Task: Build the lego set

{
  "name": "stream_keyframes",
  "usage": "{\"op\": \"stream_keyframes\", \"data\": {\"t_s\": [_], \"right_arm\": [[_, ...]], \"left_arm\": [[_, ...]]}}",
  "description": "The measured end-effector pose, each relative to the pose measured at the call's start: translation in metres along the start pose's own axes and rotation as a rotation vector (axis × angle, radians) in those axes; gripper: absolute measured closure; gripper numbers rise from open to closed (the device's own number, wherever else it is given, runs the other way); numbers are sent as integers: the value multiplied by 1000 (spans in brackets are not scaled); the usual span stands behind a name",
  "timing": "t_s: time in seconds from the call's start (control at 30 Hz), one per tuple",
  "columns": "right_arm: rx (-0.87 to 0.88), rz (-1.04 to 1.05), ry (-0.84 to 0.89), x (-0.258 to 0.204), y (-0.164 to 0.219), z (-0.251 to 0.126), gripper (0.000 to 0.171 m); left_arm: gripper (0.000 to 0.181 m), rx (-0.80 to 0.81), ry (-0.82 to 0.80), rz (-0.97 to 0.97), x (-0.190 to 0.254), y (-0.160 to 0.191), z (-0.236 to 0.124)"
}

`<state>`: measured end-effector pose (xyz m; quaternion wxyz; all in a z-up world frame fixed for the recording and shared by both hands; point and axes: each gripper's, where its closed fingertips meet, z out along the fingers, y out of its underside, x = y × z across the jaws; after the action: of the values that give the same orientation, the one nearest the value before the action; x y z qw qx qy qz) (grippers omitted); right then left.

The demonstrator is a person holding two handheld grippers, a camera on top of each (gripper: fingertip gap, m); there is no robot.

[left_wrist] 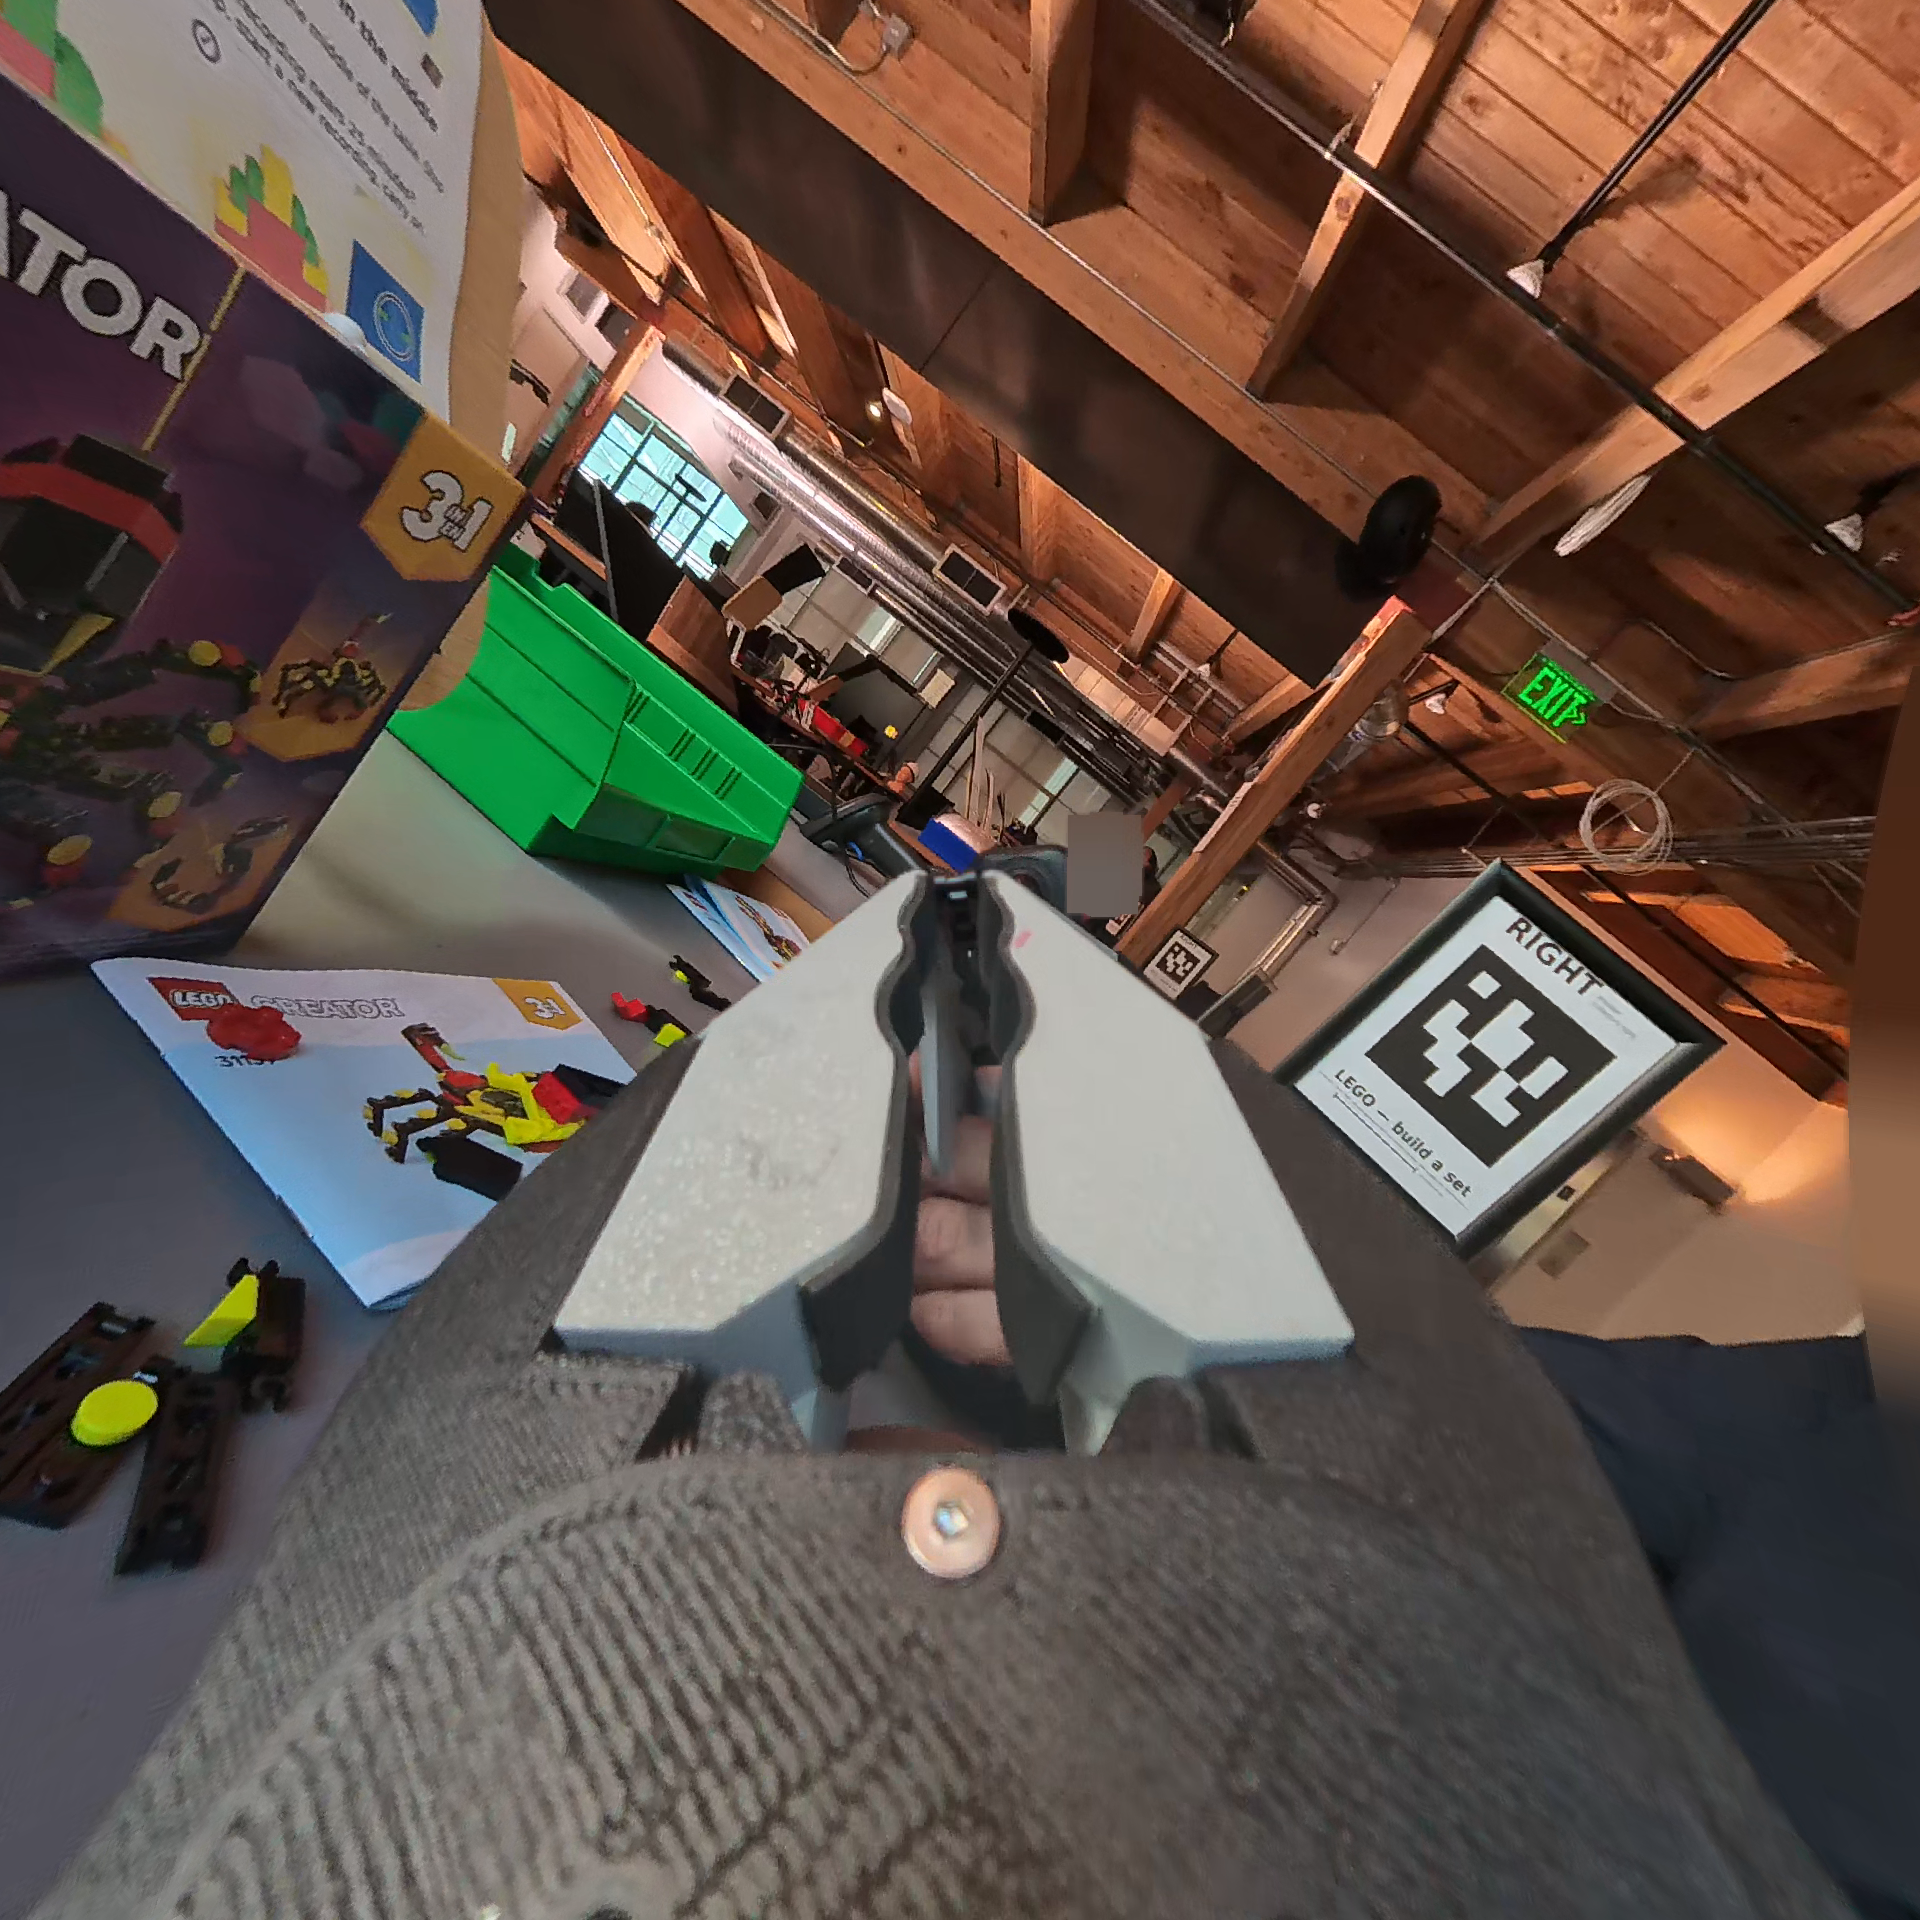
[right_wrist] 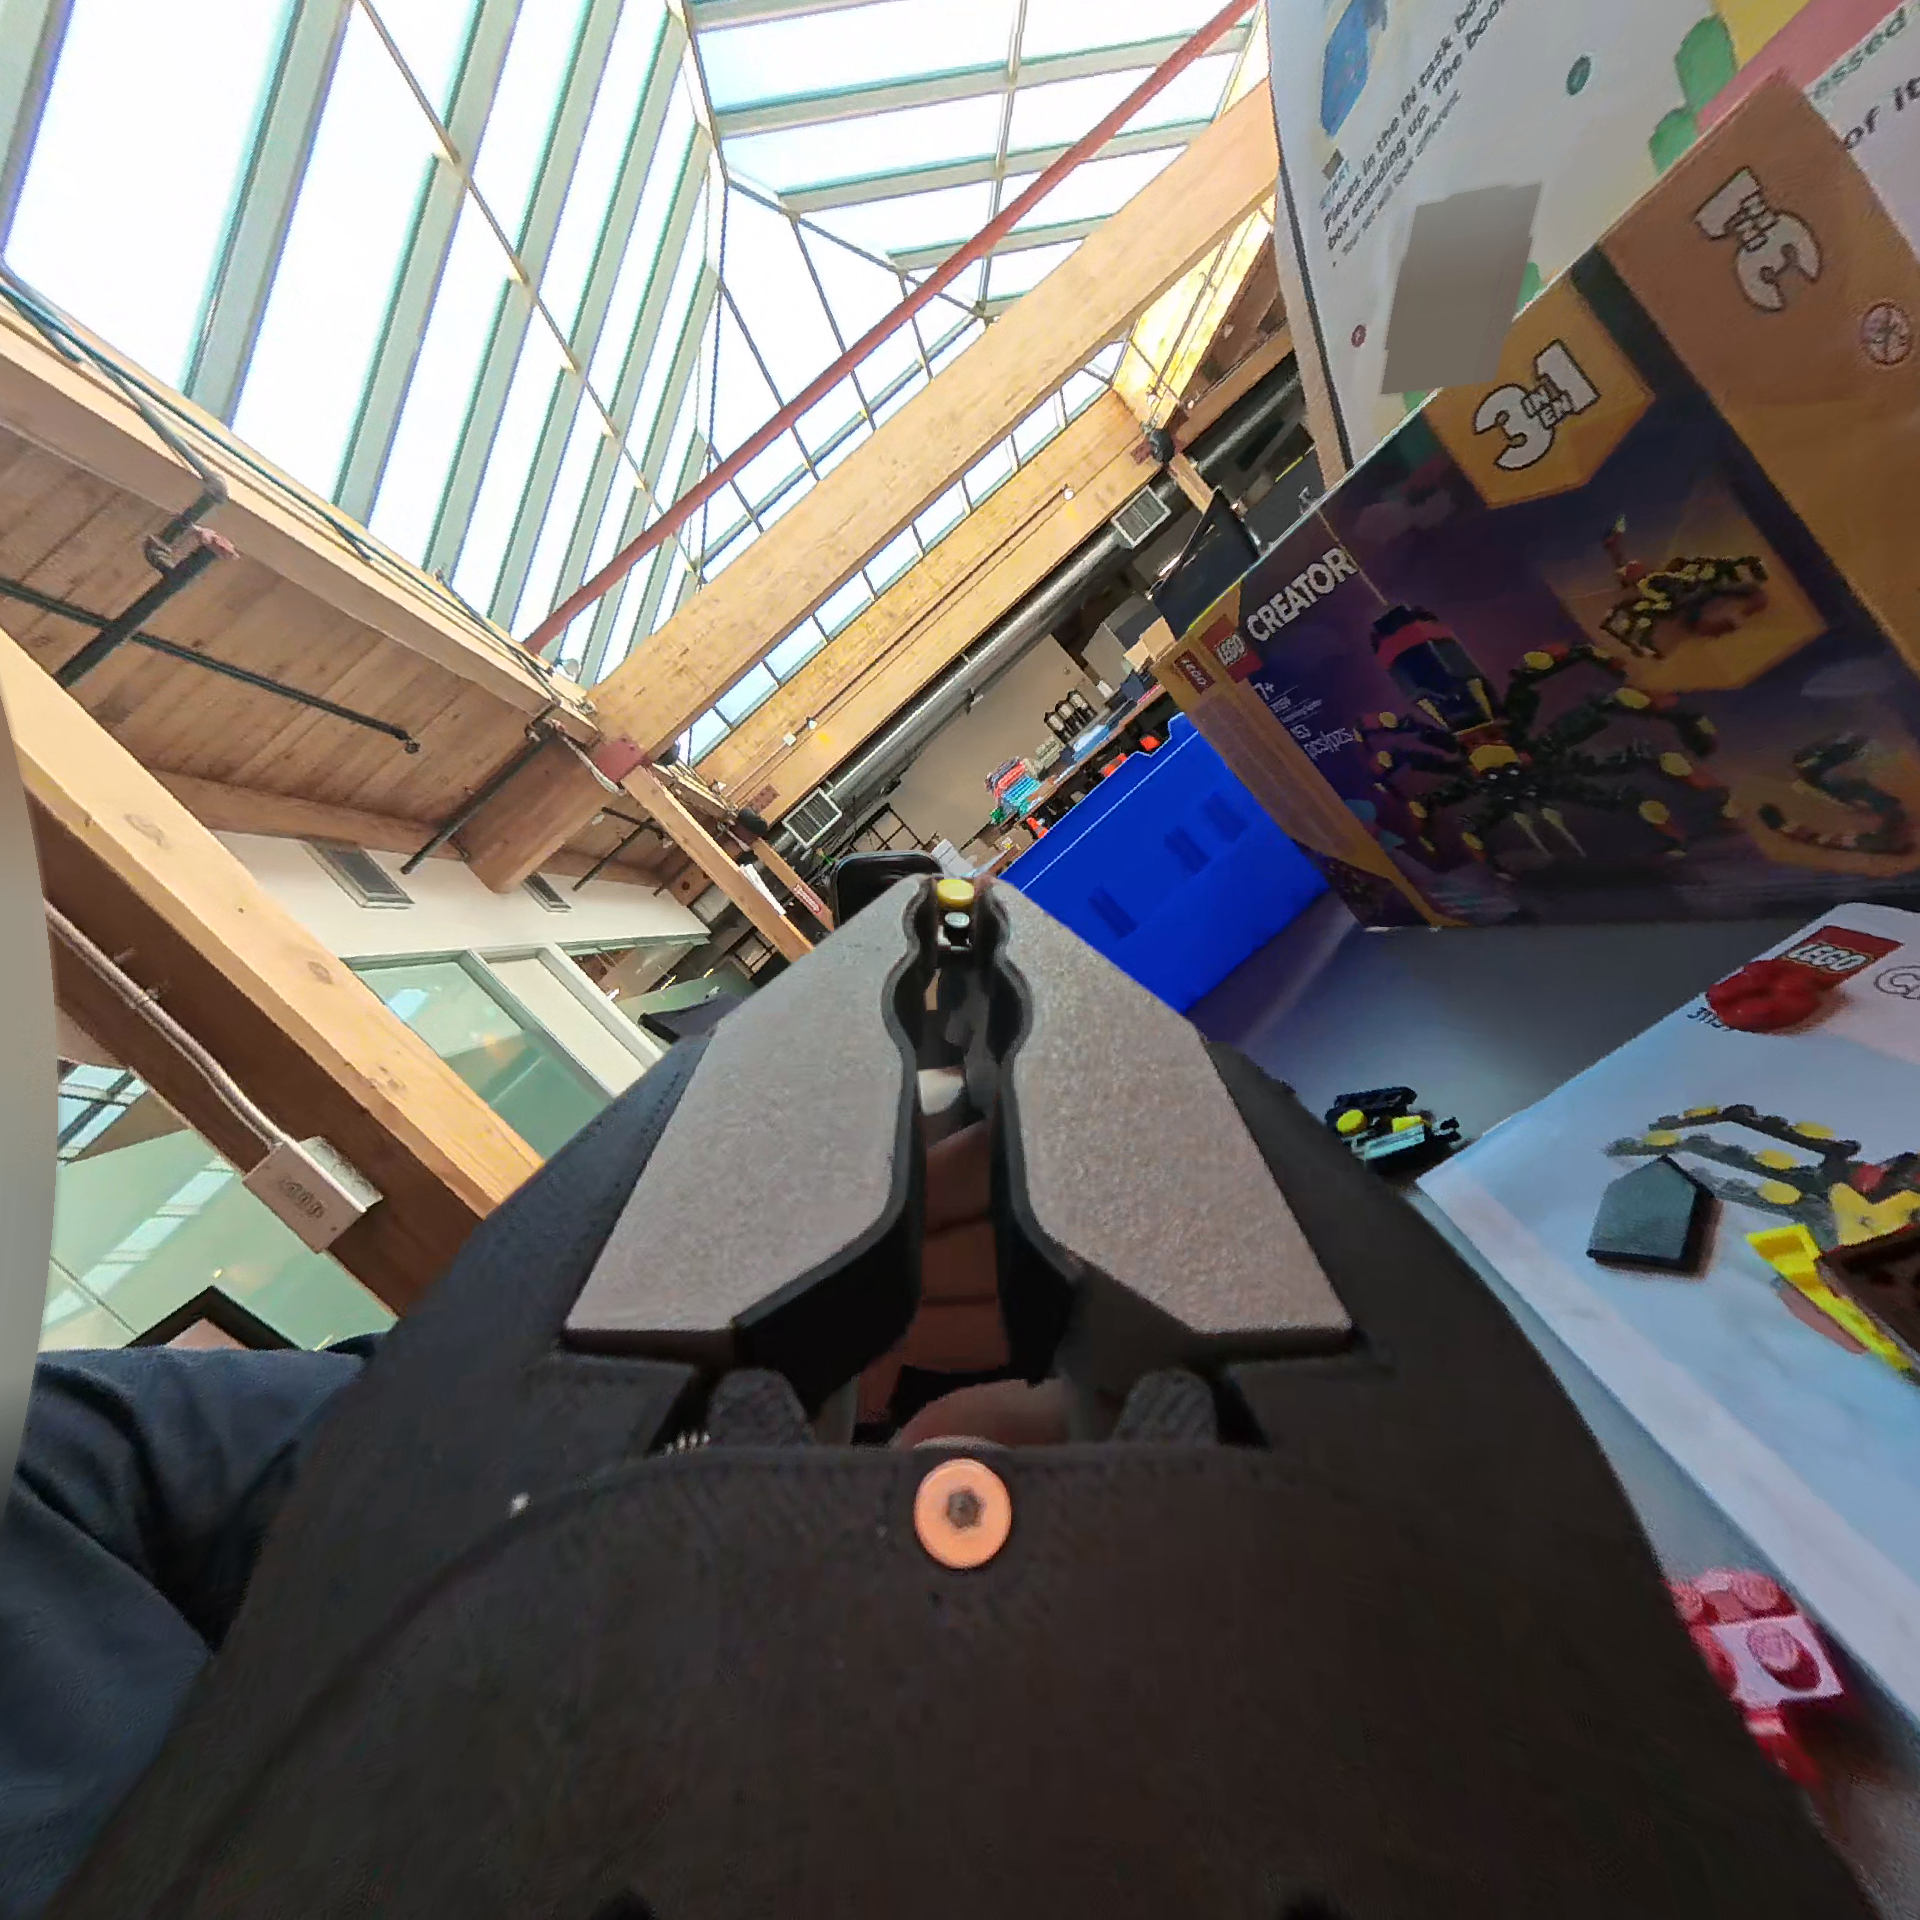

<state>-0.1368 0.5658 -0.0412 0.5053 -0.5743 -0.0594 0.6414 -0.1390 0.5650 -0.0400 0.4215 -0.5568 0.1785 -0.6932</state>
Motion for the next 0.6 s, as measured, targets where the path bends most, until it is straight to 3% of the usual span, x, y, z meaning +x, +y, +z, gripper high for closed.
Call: {"op": "stream_keyframes", "data": {"t_s": [0.2, 0.33, 0.5, 0.6], "right_arm": [[201, 49, 34, 5, -30, -2, 169], [-6, -47, 14, 2, -12, 7, 169], [71, -7, 0, 3, -38, -7, 169], [-81, -18, -30, -2, -28, -7, 169]], "left_arm": [[176, -22, 6, 50, 8, 9, 4], [176, -21, 15, 38, 7, 8, 6], [176, -41, -13, 52, -1, 0, -3], [177, -167, -45, 138, -5, 10, -5]]}}
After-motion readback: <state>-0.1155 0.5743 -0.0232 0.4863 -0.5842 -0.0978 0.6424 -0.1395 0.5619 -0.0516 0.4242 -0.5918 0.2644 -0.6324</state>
